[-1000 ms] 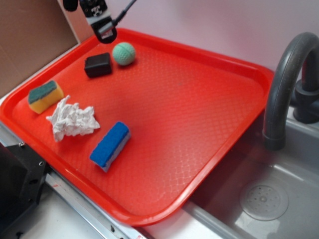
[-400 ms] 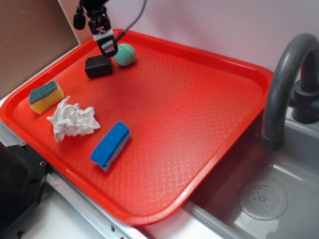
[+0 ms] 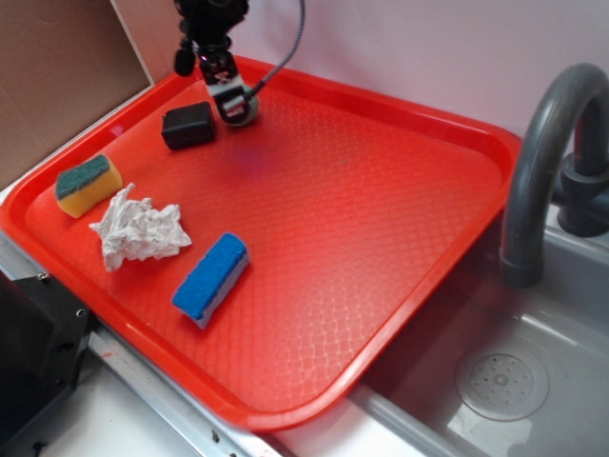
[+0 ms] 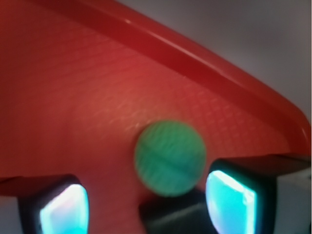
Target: Grab the green ball.
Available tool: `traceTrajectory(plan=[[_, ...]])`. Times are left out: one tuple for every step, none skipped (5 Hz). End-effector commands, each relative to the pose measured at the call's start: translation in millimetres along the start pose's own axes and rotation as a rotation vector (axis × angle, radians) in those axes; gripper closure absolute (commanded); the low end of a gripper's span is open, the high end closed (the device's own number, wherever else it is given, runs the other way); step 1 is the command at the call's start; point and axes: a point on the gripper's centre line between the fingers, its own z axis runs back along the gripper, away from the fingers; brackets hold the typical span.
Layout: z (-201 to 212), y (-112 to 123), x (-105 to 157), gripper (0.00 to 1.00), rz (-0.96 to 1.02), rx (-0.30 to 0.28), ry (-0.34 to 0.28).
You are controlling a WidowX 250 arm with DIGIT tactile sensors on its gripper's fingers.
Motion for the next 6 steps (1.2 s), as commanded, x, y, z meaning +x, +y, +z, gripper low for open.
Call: traceTrajectory(plan=[[-12.4,11.4,13.5,0.0,-0.001,0.067,0.033],[-28.2,8.0,16.7,0.16,-0.027,0.027,0.075],[-35.6,5.6,18.0,1.0,-0.026,0.024,0.106],[-34.5,3.6,17.6,1.0,-0.035,0.019,0.097],[-24.5,-3.6,15.9,1.0,-0.043,0.026,0.106],[17.9,-14.4,18.8,1.0,0.096,0.16,0.189]])
